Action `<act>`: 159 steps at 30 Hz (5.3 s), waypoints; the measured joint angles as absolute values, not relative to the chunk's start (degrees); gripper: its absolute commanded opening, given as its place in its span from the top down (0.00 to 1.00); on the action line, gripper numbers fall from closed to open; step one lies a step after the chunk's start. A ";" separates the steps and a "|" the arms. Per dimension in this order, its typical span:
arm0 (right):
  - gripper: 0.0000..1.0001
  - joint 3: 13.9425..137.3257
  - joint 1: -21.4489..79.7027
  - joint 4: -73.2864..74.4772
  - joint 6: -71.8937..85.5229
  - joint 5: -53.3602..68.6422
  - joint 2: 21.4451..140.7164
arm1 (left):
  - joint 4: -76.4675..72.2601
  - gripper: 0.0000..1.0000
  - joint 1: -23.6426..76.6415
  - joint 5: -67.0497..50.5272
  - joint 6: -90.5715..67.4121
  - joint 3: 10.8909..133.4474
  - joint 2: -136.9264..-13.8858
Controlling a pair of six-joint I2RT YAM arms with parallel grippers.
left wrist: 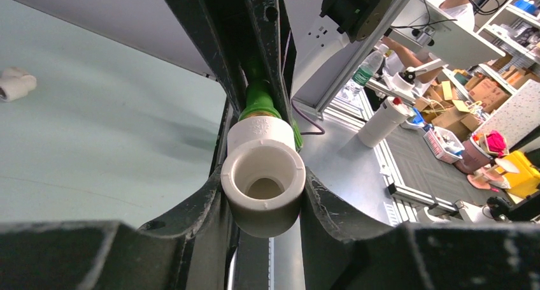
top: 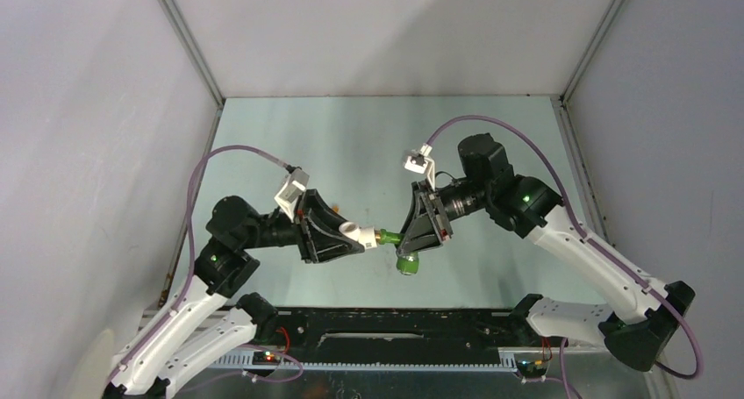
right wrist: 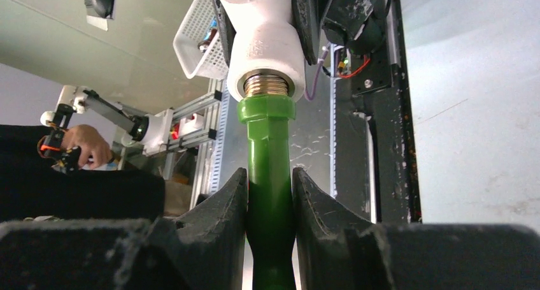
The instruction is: Install the water faucets
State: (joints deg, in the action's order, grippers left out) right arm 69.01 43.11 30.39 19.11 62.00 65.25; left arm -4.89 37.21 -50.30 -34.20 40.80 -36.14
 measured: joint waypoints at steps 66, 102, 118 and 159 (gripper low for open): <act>1.00 68.16 39.81 18.44 43.22 57.41 63.46 | 0.64 1.00 38.13 -46.33 -13.19 44.07 -34.96; 1.00 68.16 36.82 9.30 53.65 59.20 64.31 | 10.20 1.00 43.13 -41.78 28.97 51.11 -35.77; 1.00 68.16 36.62 7.62 54.70 61.34 64.34 | -0.32 1.00 43.13 -42.44 21.12 46.72 -34.35; 1.00 68.16 37.04 16.14 41.52 58.94 62.50 | 10.17 1.00 43.05 -45.71 23.94 52.73 -39.33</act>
State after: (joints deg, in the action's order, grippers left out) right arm 68.16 37.04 16.14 41.52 58.94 62.50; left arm 10.17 43.05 -45.71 23.94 52.73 -39.33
